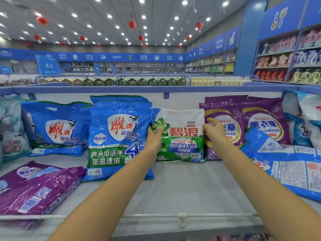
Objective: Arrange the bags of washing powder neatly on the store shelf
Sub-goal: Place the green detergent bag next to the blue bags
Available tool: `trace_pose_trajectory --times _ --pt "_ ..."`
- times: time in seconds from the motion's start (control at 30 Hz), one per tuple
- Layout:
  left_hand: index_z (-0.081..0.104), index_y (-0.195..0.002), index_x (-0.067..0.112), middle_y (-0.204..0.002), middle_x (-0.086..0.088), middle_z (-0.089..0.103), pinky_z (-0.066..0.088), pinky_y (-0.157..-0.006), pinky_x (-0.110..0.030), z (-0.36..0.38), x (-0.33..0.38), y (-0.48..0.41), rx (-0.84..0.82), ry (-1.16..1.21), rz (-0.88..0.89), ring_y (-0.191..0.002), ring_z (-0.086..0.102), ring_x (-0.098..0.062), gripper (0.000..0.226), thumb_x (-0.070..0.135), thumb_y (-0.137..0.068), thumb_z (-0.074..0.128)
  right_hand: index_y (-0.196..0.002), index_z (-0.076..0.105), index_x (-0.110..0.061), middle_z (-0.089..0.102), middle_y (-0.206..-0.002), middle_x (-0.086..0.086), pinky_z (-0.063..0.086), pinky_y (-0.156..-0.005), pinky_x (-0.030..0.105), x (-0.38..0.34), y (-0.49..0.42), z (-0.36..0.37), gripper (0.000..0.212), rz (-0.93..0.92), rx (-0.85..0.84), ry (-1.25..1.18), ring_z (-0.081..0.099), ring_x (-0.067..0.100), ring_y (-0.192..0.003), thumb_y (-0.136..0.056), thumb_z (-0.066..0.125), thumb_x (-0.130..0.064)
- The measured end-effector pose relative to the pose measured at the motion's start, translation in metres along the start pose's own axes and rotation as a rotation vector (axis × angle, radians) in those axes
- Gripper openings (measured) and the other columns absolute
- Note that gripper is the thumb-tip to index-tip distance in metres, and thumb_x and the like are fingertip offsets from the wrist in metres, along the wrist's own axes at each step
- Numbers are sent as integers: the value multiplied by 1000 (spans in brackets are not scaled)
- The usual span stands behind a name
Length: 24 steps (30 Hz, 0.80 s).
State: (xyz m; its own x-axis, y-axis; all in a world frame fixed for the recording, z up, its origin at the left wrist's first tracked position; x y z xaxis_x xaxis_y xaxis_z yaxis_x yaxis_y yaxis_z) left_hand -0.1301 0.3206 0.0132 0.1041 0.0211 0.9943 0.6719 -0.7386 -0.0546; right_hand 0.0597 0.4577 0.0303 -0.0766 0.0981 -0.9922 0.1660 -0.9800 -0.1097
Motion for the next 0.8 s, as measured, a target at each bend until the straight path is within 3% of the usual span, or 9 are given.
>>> trace_pose_trajectory --times 0.07,0.13,0.23,0.33,0.43,0.53,0.57,0.7,0.8 --pt "6 -150 20 -155 -5 18 22 -112 -39 -1 5 9 -62 -76 16 -141 22 -27 64 34 -98 41 -130 46 -11 53 -120 11 51 -71 30 -12 12 0 40 -47 -14 41 54 12 -78 -91 50 -5" --pt "2 -150 18 -156 -4 15 20 -113 -37 -4 11 21 -110 -129 37 -142 19 -24 70 28 -97 46 -129 48 -10 51 -128 11 44 -70 25 -29 25 2 38 -141 -12 146 54 13 -88 -91 51 -7" --pt "0 -150 21 -157 2 11 18 -115 -35 -9 28 51 -207 -161 153 -142 17 -16 73 22 -96 49 -129 49 -13 50 -129 8 43 -83 27 -56 53 10 39 -305 9 257 51 14 -104 -90 53 -9" --pt "12 -150 23 -151 7 27 27 -104 -25 -33 53 82 -284 -146 279 -126 31 -3 65 19 -96 48 -124 52 -19 50 -127 3 40 -99 36 -87 92 28 36 -477 -4 311 44 17 -119 -89 54 -11" --pt "35 -143 20 -144 6 40 33 -106 -25 -86 74 102 -228 -147 394 -128 40 -7 50 18 -95 49 -118 55 -22 50 -118 -5 40 -94 31 -110 136 59 31 -614 -84 304 45 10 -112 -89 54 -13" --pt "56 -125 16 -120 5 61 44 -89 -9 -150 84 115 -148 -174 479 -108 56 -5 31 12 -95 49 -111 57 -24 57 -110 -9 43 -89 27 -117 178 100 24 -665 -218 303 54 9 -103 -89 55 -13" --pt "60 -118 17 -111 5 65 46 -85 -11 -173 82 116 -128 -178 485 -101 61 -6 26 11 -95 49 -108 59 -24 61 -106 -9 45 -88 26 -114 189 117 22 -665 -274 317 57 10 -99 -89 56 -13" --pt "65 -92 23 -84 6 71 51 -82 -31 -263 57 107 -8 -210 458 -84 68 -16 13 14 -91 56 -94 67 -21 69 -89 -5 50 -81 26 -86 233 186 13 -654 -469 395 65 13 -87 -85 62 -13" --pt "64 -87 22 -83 -3 71 49 -76 -26 -315 36 105 78 -297 447 -73 67 -9 20 7 -93 51 -93 70 -17 68 -86 -7 47 -74 23 -60 269 237 11 -685 -620 539 64 12 -81 -86 62 -17"
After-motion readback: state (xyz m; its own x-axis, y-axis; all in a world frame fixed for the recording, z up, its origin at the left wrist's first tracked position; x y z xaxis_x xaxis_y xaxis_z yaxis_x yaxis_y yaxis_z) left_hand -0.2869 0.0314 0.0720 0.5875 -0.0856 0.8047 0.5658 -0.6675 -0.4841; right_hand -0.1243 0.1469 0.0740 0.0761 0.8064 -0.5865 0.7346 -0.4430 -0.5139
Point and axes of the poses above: each hand's wrist, its own y-axis away from the middle knuckle, its own z-axis out of the palm, x = y × z, the point moved 9 cm from there along -y, towards the middle knuckle
